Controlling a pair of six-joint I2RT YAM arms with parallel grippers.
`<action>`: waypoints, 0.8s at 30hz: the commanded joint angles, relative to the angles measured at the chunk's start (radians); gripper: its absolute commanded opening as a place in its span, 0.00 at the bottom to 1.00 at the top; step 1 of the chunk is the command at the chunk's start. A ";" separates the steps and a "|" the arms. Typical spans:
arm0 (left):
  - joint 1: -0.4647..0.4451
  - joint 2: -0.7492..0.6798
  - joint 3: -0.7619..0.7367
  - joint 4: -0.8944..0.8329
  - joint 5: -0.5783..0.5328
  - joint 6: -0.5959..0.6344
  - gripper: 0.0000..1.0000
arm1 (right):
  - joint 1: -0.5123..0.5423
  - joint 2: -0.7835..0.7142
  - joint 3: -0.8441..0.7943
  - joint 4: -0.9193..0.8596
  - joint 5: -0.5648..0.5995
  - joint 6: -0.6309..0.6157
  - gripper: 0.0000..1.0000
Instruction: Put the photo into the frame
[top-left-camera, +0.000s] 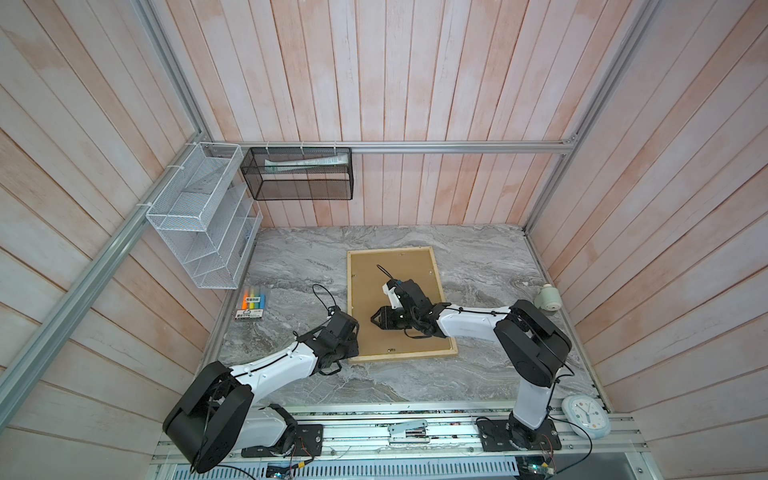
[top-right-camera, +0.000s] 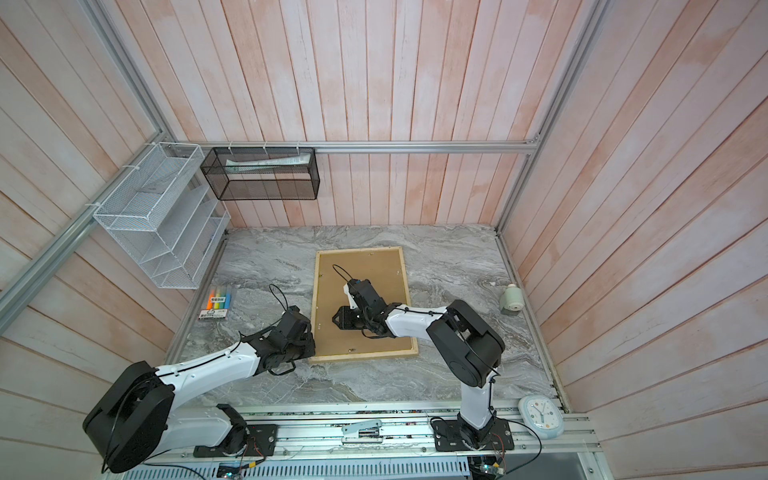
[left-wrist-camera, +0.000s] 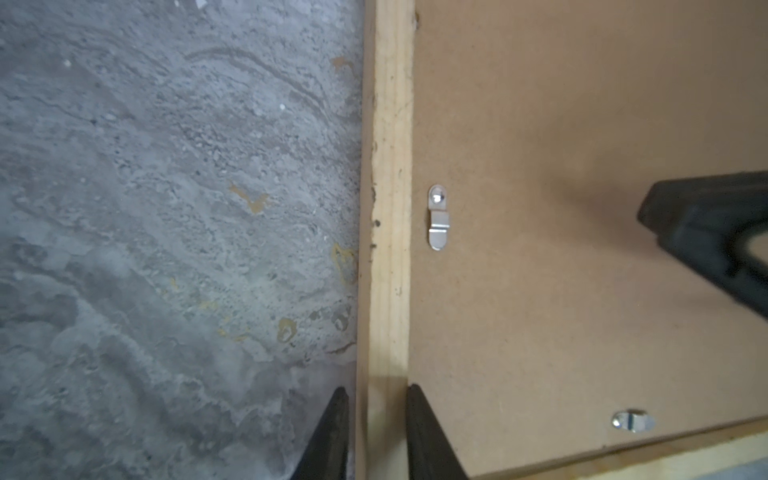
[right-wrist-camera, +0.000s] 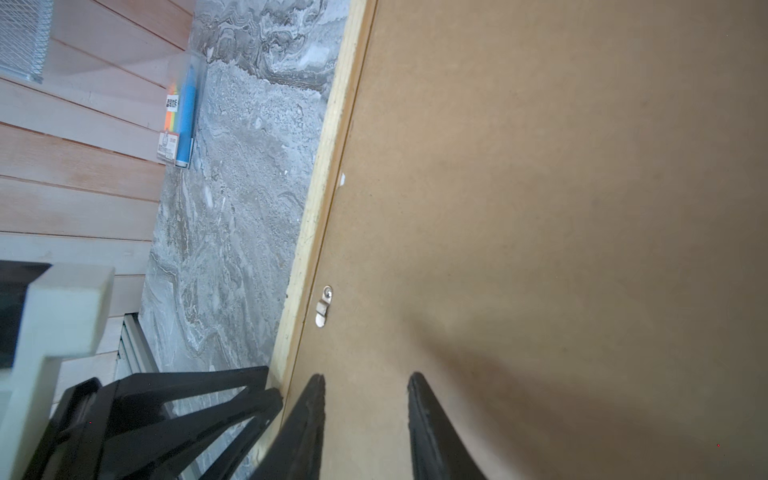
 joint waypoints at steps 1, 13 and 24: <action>0.025 0.030 -0.010 0.047 0.012 0.037 0.24 | 0.015 0.049 0.022 0.074 -0.030 0.085 0.35; 0.027 0.051 -0.046 0.093 0.046 -0.037 0.18 | 0.037 0.099 0.005 0.155 -0.046 0.221 0.34; 0.027 0.027 -0.072 0.066 0.043 -0.056 0.16 | 0.075 0.175 0.081 0.156 -0.090 0.244 0.34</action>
